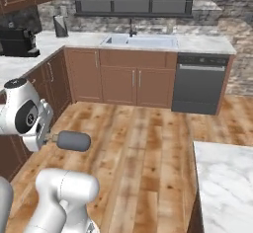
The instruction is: Restock the sink supplies by placing the sponge and soap dispenser on the counter and next to the sink. Make sure the soap dispenser is upright.
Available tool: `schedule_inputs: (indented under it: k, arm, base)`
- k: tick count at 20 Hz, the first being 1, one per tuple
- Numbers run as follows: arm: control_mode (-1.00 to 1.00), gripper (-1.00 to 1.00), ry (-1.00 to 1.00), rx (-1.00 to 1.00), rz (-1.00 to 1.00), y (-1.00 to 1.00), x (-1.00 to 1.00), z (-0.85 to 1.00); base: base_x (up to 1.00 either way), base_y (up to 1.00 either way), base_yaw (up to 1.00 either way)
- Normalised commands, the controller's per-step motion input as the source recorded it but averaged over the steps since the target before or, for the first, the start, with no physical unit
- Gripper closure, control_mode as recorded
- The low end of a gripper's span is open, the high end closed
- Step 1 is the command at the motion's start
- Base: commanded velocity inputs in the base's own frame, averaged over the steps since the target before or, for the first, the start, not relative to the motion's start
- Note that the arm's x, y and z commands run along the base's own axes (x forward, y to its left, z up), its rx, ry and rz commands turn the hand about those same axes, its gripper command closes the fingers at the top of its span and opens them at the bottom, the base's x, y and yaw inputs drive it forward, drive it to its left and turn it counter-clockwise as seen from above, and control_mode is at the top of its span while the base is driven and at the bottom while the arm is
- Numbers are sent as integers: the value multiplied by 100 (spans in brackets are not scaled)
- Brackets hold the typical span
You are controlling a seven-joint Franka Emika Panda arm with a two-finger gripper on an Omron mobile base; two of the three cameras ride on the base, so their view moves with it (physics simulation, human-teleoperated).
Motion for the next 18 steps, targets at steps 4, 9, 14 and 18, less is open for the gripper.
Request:
schedule_inputs:
  k: [4, 9, 14, 18]
  arm:
    - [100, 100, 0, 0, 0, 0, 0, 0]
    - [100, 100, 0, 0, 0, 0, 0, 0]
    - [100, 100, 0, 0, 0, 0, 0, 0]
    - [100, 100, 0, 0, 0, 0, 0, 0]
  base:
    - [100, 45, -8]
    - [100, 51, -7]
    - [100, 47, -4]
    - [100, 39, 0]
